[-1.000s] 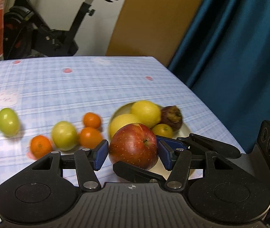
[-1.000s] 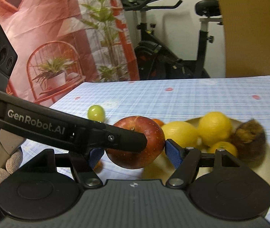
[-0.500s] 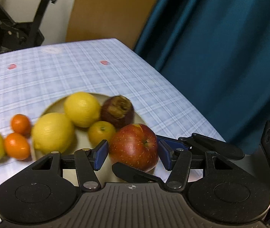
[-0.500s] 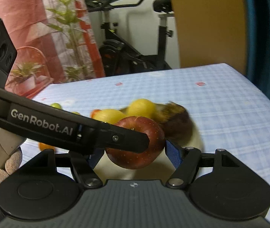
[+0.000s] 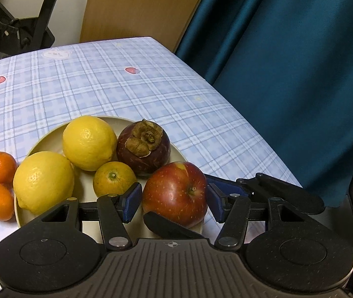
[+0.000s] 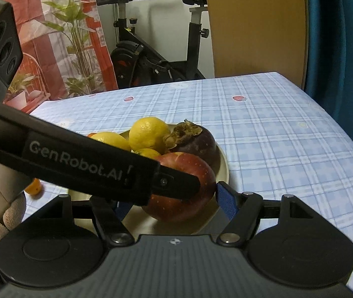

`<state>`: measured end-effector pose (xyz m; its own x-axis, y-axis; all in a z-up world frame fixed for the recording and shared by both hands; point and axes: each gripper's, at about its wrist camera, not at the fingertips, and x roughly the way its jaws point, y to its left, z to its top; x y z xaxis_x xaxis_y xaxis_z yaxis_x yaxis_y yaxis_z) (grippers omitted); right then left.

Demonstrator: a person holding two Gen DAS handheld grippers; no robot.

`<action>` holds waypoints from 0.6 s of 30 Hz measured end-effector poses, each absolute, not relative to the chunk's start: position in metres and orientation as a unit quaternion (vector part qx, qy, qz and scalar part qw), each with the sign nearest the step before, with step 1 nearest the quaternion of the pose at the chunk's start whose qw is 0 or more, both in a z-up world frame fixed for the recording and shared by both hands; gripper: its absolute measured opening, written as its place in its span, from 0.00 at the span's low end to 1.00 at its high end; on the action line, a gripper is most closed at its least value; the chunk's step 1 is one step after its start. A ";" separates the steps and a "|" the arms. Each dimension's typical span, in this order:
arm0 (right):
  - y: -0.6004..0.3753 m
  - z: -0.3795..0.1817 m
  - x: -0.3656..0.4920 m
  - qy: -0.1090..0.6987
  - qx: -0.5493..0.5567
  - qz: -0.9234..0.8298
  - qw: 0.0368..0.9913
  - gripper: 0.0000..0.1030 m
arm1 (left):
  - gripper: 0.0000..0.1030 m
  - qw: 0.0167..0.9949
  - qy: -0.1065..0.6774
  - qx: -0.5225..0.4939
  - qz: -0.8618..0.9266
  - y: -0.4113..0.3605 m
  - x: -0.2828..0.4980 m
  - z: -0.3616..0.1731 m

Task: Organize fruits
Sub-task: 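Carry the red apple onto the beige plate and open the left gripper, then move the left gripper back toward the tangerines on the tablecloth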

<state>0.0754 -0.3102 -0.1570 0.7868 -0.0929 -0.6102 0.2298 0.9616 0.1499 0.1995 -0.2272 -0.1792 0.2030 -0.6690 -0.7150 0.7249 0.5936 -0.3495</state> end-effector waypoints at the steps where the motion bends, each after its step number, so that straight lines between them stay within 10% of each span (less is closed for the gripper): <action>1: -0.310 -0.157 0.077 0.315 0.104 -0.088 0.939 0.70 | 0.57 0.774 0.444 0.032 -0.450 -0.228 0.200 -0.180; 18: -0.305 -0.158 0.080 0.317 0.073 -0.103 0.940 0.70 | 0.57 0.797 0.419 0.007 -0.435 -0.217 0.199 -0.167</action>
